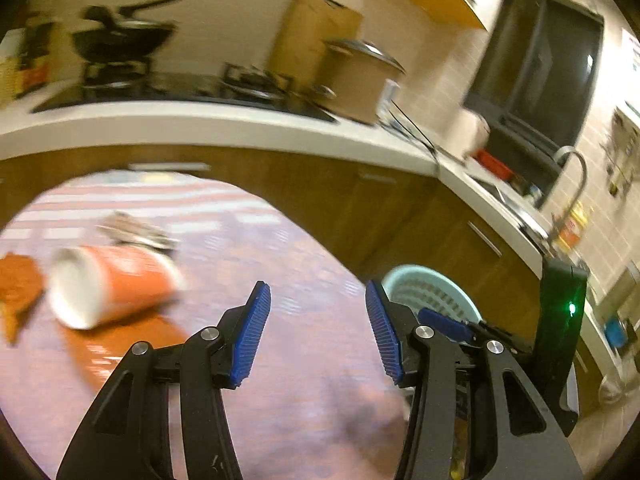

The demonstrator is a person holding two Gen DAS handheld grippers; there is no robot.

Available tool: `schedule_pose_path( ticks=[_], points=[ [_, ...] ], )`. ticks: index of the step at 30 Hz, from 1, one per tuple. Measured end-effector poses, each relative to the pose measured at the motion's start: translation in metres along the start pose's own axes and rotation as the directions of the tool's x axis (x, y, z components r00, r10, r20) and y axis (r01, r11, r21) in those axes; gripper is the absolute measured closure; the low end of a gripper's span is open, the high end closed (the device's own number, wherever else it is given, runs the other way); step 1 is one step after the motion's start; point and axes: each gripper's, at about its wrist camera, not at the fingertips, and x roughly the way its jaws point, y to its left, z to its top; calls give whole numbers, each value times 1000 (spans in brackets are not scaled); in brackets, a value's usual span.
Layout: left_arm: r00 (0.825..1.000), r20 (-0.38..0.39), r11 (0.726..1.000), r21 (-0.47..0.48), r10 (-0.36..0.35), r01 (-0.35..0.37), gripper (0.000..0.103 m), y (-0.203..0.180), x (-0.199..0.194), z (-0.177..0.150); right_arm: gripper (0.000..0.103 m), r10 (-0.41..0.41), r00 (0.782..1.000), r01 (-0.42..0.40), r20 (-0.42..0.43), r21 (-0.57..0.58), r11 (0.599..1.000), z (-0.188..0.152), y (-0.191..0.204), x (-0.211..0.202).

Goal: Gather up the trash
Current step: 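Move both open tools back over the table toward the orange cup and wrappers, then grasp an orange snack wrapper with the left tool while the right tool grasps the orange soymilk cup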

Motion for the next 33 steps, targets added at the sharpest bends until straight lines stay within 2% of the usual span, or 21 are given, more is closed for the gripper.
schedule_pose_path(
  ticks=[1, 2, 8, 12, 15, 19, 22, 27, 31, 33],
  points=[
    [1000, 12, 1000, -9, 12, -12, 56, 6, -7, 2, 68, 18, 1000, -18, 4, -27, 999, 1, 15, 1],
    [999, 29, 999, -22, 33, -32, 56, 16, -16, 4, 71, 30, 1000, -29, 5, -48, 998, 3, 27, 3],
    [983, 91, 984, -97, 160, -151, 56, 81, -58, 12, 71, 117, 993, -114, 13, -132, 985, 7, 83, 0],
    [967, 105, 961, -177, 231, -211, 56, 130, -80, 12, 71, 170, 985, -168, -9, -194, 966, 6, 120, 0],
    [955, 99, 941, -227, 279, -252, 56, 165, -92, 12, 71, 178, 984, -179, -27, -237, 955, 5, 147, 6],
    [948, 91, 925, -263, 305, -273, 56, 190, -100, 7, 71, 194, 980, -197, -35, -262, 945, 13, 172, 13],
    [951, 84, 922, -286, 297, -263, 56, 199, -101, 3, 71, 205, 979, -201, -15, -286, 937, 24, 193, 16],
    [955, 76, 924, -286, 288, -255, 56, 204, -100, -1, 71, 174, 985, -170, -15, -309, 936, 36, 220, 41],
    [954, 75, 925, -276, 290, -260, 56, 206, -100, -2, 71, 133, 990, -138, -39, -292, 946, 32, 214, 54],
    [952, 74, 924, -274, 297, -267, 56, 208, -100, -3, 71, 147, 988, -154, -49, -269, 951, 29, 200, 54]
  ],
)
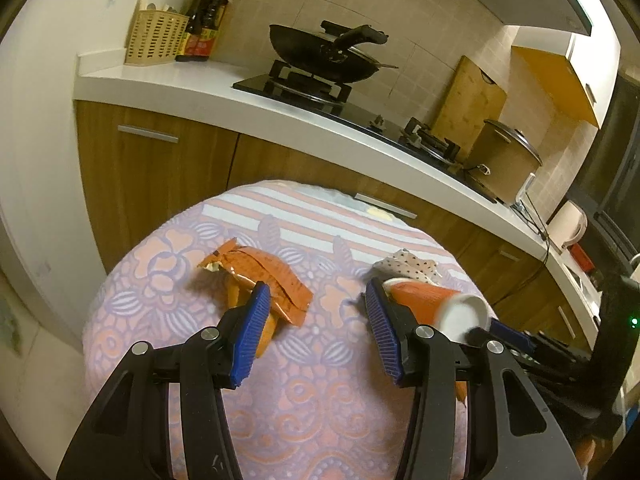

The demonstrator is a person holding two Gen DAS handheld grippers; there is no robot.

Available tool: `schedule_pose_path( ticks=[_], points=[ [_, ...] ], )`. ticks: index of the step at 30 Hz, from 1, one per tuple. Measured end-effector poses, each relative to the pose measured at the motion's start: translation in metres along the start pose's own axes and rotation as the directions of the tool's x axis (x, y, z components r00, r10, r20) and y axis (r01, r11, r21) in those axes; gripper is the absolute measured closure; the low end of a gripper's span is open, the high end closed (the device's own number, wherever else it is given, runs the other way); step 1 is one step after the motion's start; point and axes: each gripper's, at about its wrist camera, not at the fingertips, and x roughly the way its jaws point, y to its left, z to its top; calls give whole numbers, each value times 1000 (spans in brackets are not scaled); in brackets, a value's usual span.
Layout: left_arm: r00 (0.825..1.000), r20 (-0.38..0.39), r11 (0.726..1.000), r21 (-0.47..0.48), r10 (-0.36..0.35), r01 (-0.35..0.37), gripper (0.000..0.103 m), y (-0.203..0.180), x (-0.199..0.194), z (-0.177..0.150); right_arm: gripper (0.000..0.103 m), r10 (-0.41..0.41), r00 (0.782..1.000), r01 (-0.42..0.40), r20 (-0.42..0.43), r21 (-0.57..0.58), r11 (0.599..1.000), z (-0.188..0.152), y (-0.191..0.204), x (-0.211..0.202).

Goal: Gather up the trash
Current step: 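Grasp an orange snack wrapper with the left tool while the right tool grasps the orange soymilk cup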

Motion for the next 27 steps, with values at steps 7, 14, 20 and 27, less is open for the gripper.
schedule_pose_path(
  ticks=[7, 14, 20, 27],
  points=[
    [1000, -21, 1000, -16, 3, -3, 56, 7, 12, -2, 71, -122, 992, 122, -15, -3, 993, -30, -41, -16],
    [998, -43, 998, -29, 50, -51, 56, 23, 24, 0, 71, -162, 982, 170, -94, 95, 981, -50, -104, -14],
    [994, -65, 994, -55, 86, -90, 44, 48, 39, 19, 51, -120, 992, 120, -34, 7, 993, -53, -100, -32],
    [981, -152, 991, -51, 117, -126, 46, 60, 82, 32, 46, 21, 998, -17, -59, 73, 997, -41, -102, -7]
  ],
)
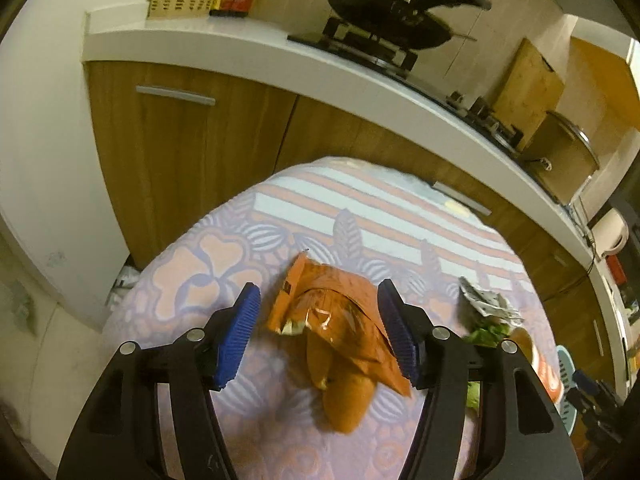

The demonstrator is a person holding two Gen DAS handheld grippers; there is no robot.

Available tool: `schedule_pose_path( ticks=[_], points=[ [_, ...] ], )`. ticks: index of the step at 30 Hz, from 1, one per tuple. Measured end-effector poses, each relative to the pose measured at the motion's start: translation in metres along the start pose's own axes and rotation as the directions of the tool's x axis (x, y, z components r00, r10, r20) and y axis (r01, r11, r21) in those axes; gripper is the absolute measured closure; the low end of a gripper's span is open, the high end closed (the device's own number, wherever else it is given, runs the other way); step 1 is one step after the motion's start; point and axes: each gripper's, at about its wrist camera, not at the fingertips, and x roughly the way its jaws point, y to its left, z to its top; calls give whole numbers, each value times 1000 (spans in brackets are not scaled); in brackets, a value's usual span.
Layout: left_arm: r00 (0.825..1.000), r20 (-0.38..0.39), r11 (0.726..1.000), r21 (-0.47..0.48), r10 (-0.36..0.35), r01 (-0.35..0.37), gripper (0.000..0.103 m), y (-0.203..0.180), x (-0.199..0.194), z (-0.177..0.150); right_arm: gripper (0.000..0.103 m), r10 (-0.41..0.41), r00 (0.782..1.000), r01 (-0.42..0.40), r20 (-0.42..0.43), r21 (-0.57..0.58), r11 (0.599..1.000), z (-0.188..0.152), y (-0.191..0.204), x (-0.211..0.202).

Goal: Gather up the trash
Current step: 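Grasp an orange snack wrapper with the left tool while the right tool grasps the orange soymilk cup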

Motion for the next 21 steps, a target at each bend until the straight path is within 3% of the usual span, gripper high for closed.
schedule_pose_path(
  ticks=[1, 3, 5, 7, 10, 14, 21],
  points=[
    [1000, -7, 1000, 5, 3, -3, 48, -1, 2, 0, 46, 33, 999, -33, -20, 20, 999, 0, -1, 6],
    [1000, -14, 1000, 29, -8, 8, 64, -8, 5, -3, 46, 89, 994, -85, -61, 58, 995, -3, -1, 18],
    [1000, -7, 999, 54, -6, 7, 67, -14, 4, -6, 46, 118, 991, -115, -67, 60, 992, -8, 5, 20],
    [1000, 10, 996, 84, -14, 13, 78, -21, 0, -10, 46, 154, 985, -150, -83, 62, 987, -12, 15, 21],
    [999, 29, 994, 102, -38, 35, 80, -28, -9, -15, 46, 151, 985, -150, -88, 20, 989, -18, 35, 12],
    [996, 42, 990, 126, -75, 69, 83, -37, -19, -21, 46, 218, 973, -223, -76, -62, 973, -24, 54, -12],
    [989, 60, 983, 131, -136, 128, 85, -50, -37, -25, 44, 121, 992, -121, -25, -21, 992, -7, 29, -10]
  ],
)
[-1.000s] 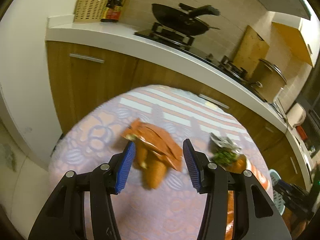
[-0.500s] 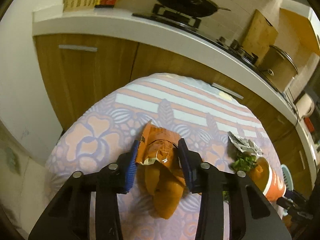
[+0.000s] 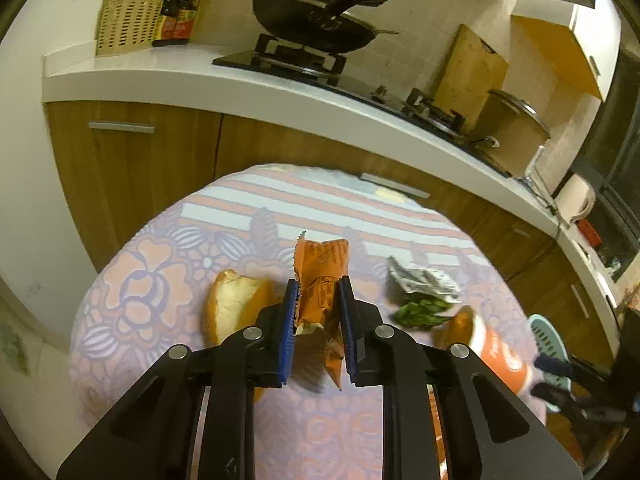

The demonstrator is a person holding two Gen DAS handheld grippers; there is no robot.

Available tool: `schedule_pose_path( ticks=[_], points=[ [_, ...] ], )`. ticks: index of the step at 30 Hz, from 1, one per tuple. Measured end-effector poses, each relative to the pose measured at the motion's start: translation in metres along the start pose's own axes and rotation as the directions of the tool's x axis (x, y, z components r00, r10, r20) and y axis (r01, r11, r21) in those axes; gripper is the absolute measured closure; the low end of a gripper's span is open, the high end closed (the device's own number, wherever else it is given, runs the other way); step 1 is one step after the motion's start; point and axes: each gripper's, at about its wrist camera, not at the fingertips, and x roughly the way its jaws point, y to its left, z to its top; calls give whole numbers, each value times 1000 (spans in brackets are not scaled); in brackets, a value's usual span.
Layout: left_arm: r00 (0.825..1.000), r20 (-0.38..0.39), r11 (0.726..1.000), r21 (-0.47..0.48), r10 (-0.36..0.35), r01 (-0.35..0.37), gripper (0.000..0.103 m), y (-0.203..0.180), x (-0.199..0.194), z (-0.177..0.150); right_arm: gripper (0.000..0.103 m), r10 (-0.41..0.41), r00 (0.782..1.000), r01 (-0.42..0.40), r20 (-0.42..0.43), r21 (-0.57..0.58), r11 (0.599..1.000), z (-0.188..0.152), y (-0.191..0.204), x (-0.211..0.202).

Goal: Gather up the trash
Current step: 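Grasp an orange snack wrapper with the left tool while the right tool grasps the orange soymilk cup, then lift the wrapper and orange cup and carry them toward the blue basket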

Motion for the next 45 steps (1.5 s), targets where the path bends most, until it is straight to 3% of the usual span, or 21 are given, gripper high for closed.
schedule_pose_path(
  ticks=[2, 9, 11, 17, 31, 36, 40, 45],
  points=[
    [1000, 11, 1000, -1, -20, 20, 85, -3, -6, 2, 27, -6, 1000, 6, 0, -1, 1000, 6, -7, 10],
    [988, -3, 988, -32, -154, 154, 85, -11, -16, 5, 26, 35, 996, -39, -78, -50, 998, 15, 3, 57],
    [987, -26, 987, -52, -156, 155, 85, -7, -10, 1, 27, 27, 998, -32, -63, -67, 997, 14, 8, 60],
    [982, -41, 981, -76, -182, 179, 85, -4, -9, -9, 44, 30, 999, -32, -37, -75, 997, 5, 6, 42],
    [967, -30, 966, 47, -252, 253, 85, -69, -24, -11, 50, -40, 996, 38, 84, 30, 999, -14, -28, -33],
    [962, -40, 959, 77, -271, 273, 85, -88, -24, -14, 51, -45, 998, 42, 38, 62, 997, -20, -36, -39],
    [960, -53, 957, 72, -276, 279, 85, -92, -20, -18, 51, -76, 996, 76, 42, 16, 997, -23, -23, -49],
    [958, -56, 956, 63, -282, 285, 85, -89, -19, -22, 46, -107, 994, 107, -19, -16, 994, -32, -18, -42]
  ],
)
